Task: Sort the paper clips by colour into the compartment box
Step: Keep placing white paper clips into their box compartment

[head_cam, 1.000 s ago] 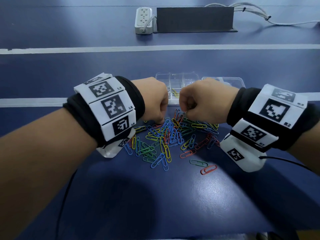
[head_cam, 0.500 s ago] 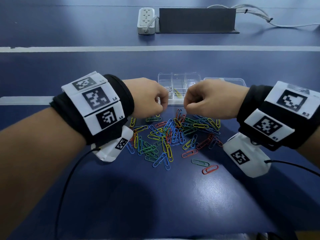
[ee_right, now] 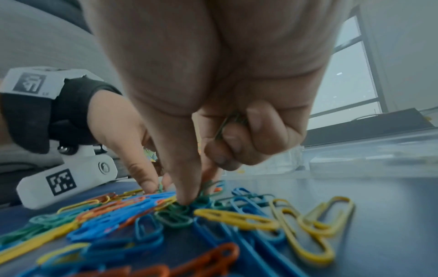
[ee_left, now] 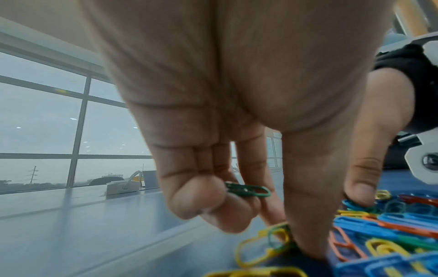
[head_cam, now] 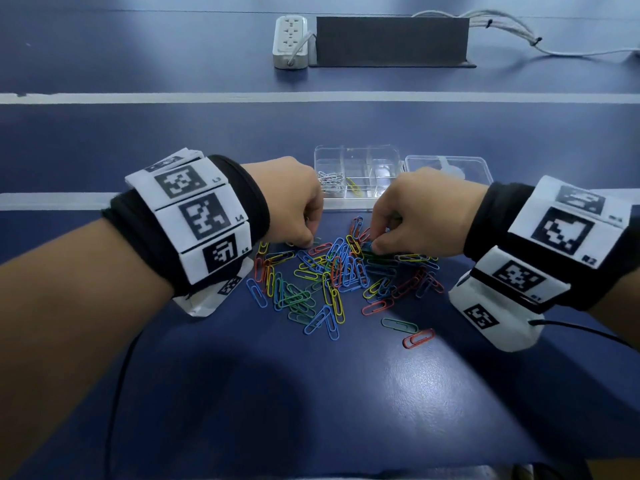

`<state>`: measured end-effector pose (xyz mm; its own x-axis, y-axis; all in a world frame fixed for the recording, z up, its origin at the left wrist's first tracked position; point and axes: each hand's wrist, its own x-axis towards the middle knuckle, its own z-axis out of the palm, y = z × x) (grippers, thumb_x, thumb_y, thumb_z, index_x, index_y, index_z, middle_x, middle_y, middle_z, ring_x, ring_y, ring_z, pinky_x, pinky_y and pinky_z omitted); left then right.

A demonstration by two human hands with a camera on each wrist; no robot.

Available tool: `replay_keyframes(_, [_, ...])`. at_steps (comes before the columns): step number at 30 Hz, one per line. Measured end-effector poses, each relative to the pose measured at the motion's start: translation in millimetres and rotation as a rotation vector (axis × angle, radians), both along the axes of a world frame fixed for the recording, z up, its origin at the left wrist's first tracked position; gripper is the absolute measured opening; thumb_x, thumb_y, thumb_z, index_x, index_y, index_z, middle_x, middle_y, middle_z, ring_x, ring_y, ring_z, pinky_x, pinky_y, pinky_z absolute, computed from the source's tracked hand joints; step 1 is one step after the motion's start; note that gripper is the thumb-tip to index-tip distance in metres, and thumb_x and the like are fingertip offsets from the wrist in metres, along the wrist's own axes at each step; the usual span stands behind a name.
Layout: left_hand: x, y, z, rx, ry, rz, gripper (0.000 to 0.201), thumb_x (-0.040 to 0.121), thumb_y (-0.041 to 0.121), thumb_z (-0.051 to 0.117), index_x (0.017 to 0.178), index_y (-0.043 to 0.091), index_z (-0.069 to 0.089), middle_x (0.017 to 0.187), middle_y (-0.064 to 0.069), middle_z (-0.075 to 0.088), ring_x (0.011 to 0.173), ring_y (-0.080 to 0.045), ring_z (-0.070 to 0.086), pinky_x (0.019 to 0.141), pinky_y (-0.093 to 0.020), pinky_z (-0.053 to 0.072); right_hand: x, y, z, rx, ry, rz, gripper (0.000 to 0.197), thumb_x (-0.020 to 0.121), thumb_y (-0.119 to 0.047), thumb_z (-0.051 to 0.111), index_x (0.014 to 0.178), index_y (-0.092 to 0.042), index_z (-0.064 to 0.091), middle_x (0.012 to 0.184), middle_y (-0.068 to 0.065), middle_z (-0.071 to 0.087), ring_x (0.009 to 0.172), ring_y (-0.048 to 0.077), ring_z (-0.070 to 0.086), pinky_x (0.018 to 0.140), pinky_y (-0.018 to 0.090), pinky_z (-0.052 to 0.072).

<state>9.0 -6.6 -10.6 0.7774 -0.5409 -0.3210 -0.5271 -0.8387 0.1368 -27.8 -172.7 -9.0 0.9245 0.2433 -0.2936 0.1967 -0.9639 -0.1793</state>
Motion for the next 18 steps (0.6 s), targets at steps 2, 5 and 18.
replay_keyframes(2, [-1.1,1.0,-0.3,-0.017,-0.022,0.001,0.010,0.077,0.025,0.062,0.067,0.022,0.062,0.055,0.011,0.050,0.054,-0.002,0.043,0.070,-0.027,0.048,0.3,1.4,0.8,0.016,0.006,-0.016,0.016,0.080,-0.036,0.064,0.086,-0.025,0.074,0.060,-0.010,0.056,0.065,0.011,0.053,0.050,0.009,0.027])
replay_keyframes(5, [-1.2,3.7,-0.6,-0.040,-0.024,0.025,0.010,0.078,0.026,0.058,0.069,0.023,0.061,0.057,0.010,0.051,0.055,-0.004,0.043,0.072,-0.028,0.050,2.7,0.4,2.6,0.110,0.043,-0.055,0.017,0.081,-0.035,0.062,0.083,-0.023,0.074,0.074,-0.002,0.066,0.078,0.018,0.059,0.060,0.019,0.041])
replay_keyframes(18, [-7.3,-3.2,4.2,-0.162,0.075,0.077,0.027,0.084,0.013,0.046,0.101,0.026,0.063,0.064,0.016,0.049,0.062,-0.003,0.046,0.071,-0.020,0.034,10.6,-10.3,1.7,0.667,0.454,-0.392,0.009,0.088,-0.008,0.051,0.082,-0.005,0.057,0.064,0.009,0.055,0.053,0.020,0.050,0.044,0.023,0.040])
